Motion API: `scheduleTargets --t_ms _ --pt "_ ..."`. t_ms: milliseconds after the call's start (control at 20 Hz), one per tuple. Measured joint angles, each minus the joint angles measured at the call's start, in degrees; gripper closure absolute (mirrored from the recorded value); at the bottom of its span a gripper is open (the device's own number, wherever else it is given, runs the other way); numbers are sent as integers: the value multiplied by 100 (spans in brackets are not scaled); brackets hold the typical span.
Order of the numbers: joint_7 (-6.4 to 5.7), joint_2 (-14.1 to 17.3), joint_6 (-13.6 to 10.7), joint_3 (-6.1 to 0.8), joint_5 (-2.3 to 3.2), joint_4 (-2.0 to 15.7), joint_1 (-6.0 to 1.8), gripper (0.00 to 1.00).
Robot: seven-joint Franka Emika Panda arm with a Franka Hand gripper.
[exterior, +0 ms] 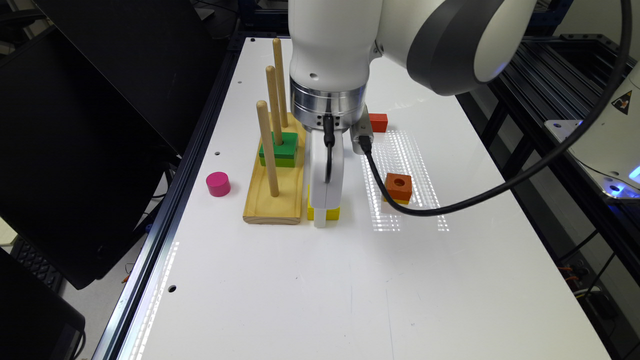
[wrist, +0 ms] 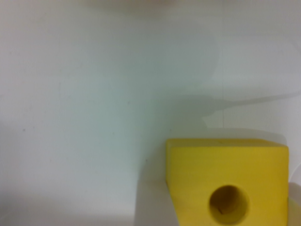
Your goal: Pick up yellow block.
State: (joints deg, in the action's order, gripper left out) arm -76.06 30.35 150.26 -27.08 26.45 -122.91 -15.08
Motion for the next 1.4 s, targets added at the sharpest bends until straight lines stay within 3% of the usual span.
scheduleTargets --t_ms 200,400,450,500,600,650,700,750,850,1100,1200,1350,1400 --pt "4 -285 -200 -160 -104 -54 -75 100" --pt "2 -480 -218 -247 -180 -229 -112 100" --pt "16 -564 -259 -288 -223 -232 -136 100" --pt "44 -656 -330 -337 -286 -228 -162 100" --pt "163 -960 -587 -498 -536 -236 -250 100" --pt "262 -1120 -723 -572 -694 -245 -294 100" --pt "332 -1234 -805 -615 -822 -265 -326 100" --pt "411 -1322 -844 -648 -914 -301 -355 100" --pt "526 -1406 -846 -679 -1037 -385 -428 100" --pt "694 -1425 -841 -736 -1137 -421 -550 100" --pt "753 -1509 -886 -807 -1205 -408 -603 100" --pt "868 -1747 -1053 -923 -1394 -402 -688 100" --pt "901 -1840 -1117 -959 -1490 -405 -721 100"
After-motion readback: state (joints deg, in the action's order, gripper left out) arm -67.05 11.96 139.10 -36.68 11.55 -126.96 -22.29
